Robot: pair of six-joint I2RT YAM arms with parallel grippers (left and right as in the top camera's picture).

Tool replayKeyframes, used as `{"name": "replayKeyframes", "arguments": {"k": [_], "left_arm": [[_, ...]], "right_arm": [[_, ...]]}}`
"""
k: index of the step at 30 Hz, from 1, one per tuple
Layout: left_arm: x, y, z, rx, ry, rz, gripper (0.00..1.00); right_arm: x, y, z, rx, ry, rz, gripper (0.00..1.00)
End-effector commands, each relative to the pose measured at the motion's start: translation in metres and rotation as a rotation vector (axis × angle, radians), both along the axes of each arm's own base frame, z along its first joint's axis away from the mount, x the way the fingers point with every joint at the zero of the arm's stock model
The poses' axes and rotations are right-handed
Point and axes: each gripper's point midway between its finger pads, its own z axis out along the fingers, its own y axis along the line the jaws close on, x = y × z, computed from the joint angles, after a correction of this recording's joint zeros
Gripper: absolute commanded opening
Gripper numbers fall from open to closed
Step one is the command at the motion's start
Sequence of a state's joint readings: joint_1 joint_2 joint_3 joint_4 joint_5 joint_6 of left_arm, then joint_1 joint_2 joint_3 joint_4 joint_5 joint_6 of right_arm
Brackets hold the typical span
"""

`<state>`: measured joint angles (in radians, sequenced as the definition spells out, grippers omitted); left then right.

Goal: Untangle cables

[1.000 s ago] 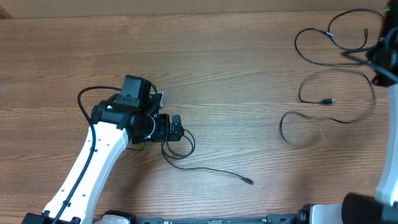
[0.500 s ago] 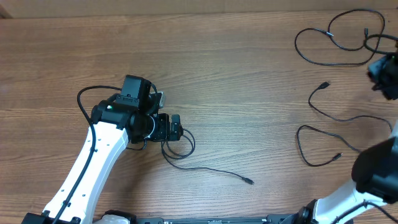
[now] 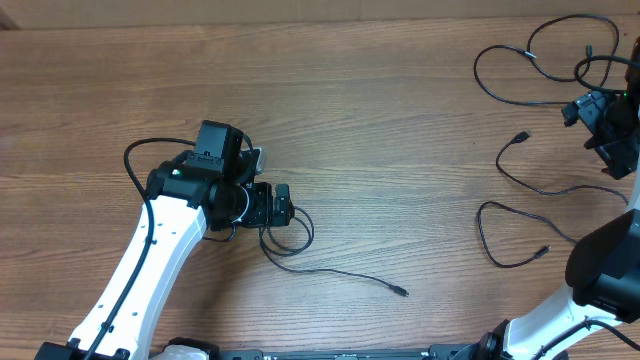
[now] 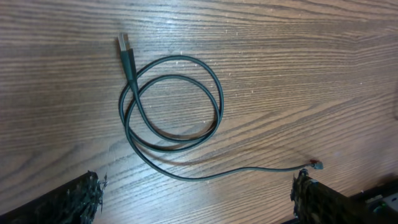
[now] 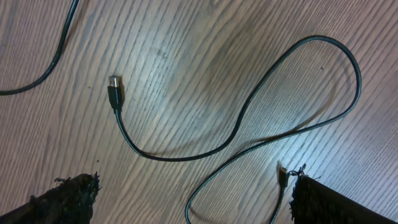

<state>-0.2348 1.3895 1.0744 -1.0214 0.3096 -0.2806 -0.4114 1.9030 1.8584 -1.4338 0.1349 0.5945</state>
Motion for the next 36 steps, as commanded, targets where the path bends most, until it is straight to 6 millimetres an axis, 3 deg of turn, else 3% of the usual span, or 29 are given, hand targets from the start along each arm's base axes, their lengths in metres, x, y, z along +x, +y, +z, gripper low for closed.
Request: {"name": "replayKeyframes", "arguments": {"k": [1,11,18,20,27,33,36], "left_arm": [[0.003,-0.002,0.011,-0.021,-0.020,0.026,1.00],[-0.015,-0.030,0.019,-0.146,-0.007,-0.156,1.00],[-0.033,-0.060,0.023,-0.184,0.004,-0.268,0.90],[-0.037,-0.067,0.020,-0.143,-0.011,-0.303,0.97],[-0.035,-0.059,0.011,-0.027,-0.022,-0.276,0.99],[-0.035,-0.058,0.010,-0.021,-0.024,-0.274,0.99],[-0.035,-0.058,0.011,-0.022,-0.025,-0.275,1.00]], "right_arm": [[0.000,-0.002,-0.007,-0.008,0.021,0.001,1.00],[-0.004,-0.003,-0.052,0.003,0.069,-0.002,1.00],[-0.010,0.000,-0.072,0.013,0.092,-0.002,1.00],[-0.014,0.001,-0.077,0.018,0.104,-0.002,1.00],[-0.018,0.001,-0.099,0.012,0.110,-0.008,1.00],[-0.021,-0.014,-0.107,-0.047,0.112,-0.034,1.00],[-0.022,-0.026,-0.107,-0.060,0.097,-0.060,0.94]]}}
